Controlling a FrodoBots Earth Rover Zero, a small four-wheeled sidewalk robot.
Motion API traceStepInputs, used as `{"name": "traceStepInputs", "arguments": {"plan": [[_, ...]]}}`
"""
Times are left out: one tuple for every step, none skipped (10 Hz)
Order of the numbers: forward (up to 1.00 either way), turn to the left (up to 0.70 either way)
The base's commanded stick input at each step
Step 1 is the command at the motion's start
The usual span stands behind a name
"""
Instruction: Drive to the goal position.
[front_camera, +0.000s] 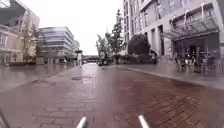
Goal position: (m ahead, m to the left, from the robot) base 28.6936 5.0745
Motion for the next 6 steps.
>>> {"name": "traceStepInputs", "arguments": {"plan": [[0.7, 0.0], [0.7, 0.0], [0.7, 0.0], [0.7, 0.0], [0.7, 0.0], [0.7, 0.0]]}}
